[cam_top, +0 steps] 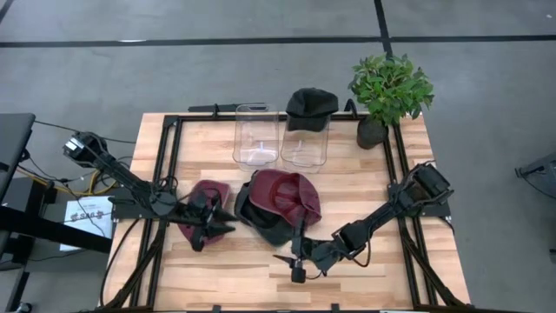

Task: Pick & Place hat
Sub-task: Put the black cap into the right transparent bin

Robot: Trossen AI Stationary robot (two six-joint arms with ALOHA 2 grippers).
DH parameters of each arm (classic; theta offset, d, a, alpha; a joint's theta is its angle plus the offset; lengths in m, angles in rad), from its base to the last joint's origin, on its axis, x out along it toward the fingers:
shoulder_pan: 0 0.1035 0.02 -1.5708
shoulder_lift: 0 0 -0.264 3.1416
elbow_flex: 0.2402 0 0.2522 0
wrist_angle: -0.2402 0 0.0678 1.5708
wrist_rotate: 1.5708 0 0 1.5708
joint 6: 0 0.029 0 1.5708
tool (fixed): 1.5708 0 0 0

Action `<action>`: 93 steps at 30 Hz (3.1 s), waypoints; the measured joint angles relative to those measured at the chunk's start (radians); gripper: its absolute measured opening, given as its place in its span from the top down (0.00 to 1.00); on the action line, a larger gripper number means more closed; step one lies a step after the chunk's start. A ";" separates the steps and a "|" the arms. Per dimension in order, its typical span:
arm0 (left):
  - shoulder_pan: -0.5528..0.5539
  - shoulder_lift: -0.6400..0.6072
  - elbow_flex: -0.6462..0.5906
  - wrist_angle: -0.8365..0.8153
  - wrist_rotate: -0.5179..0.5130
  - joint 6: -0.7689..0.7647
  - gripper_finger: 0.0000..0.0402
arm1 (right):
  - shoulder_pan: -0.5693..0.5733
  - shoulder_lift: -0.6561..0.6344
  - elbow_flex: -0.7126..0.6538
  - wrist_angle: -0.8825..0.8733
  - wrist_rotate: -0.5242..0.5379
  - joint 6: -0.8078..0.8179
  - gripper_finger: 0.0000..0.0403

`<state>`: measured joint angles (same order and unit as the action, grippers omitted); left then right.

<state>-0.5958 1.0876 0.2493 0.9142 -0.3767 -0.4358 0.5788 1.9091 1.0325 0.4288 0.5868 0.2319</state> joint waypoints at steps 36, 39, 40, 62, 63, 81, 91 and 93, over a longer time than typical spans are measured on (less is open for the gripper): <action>0.021 0.005 0.000 0.000 0.011 0.013 0.61 | -0.110 0.201 0.002 0.014 -0.068 0.051 0.89; 0.021 0.005 0.000 0.001 0.011 0.013 0.61 | -0.101 0.191 0.002 0.026 -0.033 0.041 0.96; 0.021 0.005 0.000 0.002 0.011 0.013 0.61 | -0.094 0.183 0.001 0.025 -0.009 0.041 0.96; 0.021 0.005 0.000 0.007 0.011 0.013 0.61 | 0.146 -0.064 0.000 0.038 0.592 -0.056 0.99; 0.021 0.005 0.000 0.008 0.011 0.013 0.61 | 0.148 -0.067 0.000 0.039 0.583 -0.057 0.99; 0.021 0.005 0.000 0.008 0.011 0.013 0.61 | -0.001 -0.089 -0.059 0.122 0.334 0.329 0.99; 0.021 0.006 0.000 0.008 0.011 0.013 0.61 | -0.025 0.010 -0.131 0.361 0.131 0.608 0.99; 0.021 0.006 0.000 0.008 0.011 0.013 0.61 | -0.026 0.022 -0.131 0.468 0.130 0.580 0.99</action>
<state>-0.5751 1.0931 0.2489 0.9221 -0.3660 -0.4232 0.5524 1.9311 0.9016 0.8965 0.7166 0.8120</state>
